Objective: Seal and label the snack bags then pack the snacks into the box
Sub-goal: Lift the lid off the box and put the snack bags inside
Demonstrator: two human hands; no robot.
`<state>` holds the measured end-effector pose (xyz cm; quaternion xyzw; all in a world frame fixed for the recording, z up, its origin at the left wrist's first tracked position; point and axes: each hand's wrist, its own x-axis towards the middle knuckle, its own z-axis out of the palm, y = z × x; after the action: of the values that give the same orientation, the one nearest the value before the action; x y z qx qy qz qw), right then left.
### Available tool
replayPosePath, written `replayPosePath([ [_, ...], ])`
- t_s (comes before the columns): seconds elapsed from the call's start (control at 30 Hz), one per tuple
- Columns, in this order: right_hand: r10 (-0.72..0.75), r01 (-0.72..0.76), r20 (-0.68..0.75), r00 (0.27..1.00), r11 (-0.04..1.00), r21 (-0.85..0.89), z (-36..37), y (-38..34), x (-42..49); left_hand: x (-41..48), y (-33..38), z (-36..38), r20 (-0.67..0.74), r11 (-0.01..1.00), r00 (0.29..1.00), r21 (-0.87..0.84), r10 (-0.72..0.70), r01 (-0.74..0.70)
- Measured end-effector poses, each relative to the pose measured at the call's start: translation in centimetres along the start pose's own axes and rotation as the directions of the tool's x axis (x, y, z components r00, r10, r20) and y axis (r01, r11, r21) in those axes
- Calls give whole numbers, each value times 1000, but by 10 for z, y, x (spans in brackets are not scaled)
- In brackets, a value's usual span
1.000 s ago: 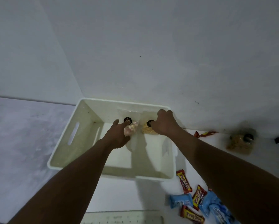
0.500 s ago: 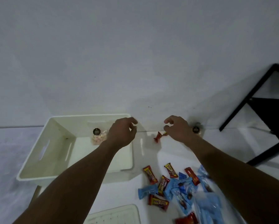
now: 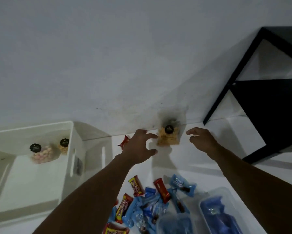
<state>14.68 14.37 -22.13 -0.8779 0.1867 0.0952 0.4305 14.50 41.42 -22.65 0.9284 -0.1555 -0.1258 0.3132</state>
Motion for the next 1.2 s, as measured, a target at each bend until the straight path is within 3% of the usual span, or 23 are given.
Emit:
replayPosePath([
  [0.17, 0, -5, 62, 998, 998, 66, -4, 34, 64, 60, -1, 53, -26, 993, 994, -67, -102, 100],
  [0.33, -98, 70, 158, 983, 983, 172, 17, 36, 102, 92, -3, 72, -113, 979, 989, -192, -96, 73],
  [0.5, -98, 53, 110, 989, 933, 355, 33, 35, 119, 100, -2, 75, -157, 958, 980, -275, -125, 78],
  [0.67, -119, 95, 55, 991, 940, 327, 37, 26, 107, 89, -3, 69, -156, 962, 978, -255, -137, 94],
  [0.97, -148, 155, -46, 988, 957, 245, 44, -17, 48, 30, -14, 6, -128, 951, 968, -252, -213, 176],
  [1.2, -266, 270, -52, 962, 923, 273, 56, -94, -12, -44, -31, -79, -247, 958, 949, -256, -198, 133],
])
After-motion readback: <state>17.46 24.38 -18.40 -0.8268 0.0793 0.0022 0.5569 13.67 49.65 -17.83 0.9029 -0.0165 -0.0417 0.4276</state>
